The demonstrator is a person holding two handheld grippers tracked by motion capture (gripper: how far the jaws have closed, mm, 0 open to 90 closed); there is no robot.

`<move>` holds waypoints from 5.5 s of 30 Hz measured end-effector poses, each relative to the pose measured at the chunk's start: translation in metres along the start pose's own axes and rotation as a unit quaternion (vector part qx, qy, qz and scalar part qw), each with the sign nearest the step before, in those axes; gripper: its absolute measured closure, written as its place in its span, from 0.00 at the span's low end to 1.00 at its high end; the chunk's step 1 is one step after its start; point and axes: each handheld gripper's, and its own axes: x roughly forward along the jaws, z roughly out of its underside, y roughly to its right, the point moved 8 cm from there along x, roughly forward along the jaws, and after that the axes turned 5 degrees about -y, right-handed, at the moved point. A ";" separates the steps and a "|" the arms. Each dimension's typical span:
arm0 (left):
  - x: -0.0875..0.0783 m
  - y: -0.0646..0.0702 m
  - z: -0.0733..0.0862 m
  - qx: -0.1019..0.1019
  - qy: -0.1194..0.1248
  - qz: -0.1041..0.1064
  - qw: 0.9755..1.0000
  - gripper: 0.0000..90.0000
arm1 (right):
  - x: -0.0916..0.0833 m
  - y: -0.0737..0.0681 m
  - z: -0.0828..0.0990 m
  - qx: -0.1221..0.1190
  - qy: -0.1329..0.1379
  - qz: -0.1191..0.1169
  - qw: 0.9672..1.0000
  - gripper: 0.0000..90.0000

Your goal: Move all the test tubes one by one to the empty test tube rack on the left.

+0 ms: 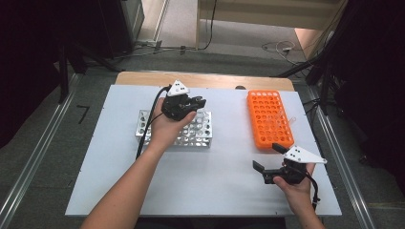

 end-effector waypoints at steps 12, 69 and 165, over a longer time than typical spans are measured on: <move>0.017 -0.003 0.008 0.004 -0.033 -0.011 0.999 0.85 | 0.000 0.000 0.000 0.001 -0.002 0.000 1.000 0.00; 0.024 0.001 0.026 -0.031 -0.043 -0.020 0.998 0.36 | 0.001 0.004 -0.002 0.001 0.002 0.003 1.000 0.00; -0.072 0.055 0.092 -0.049 0.088 0.051 0.994 0.00 | 0.016 0.152 -0.006 0.113 0.016 0.167 0.979 0.83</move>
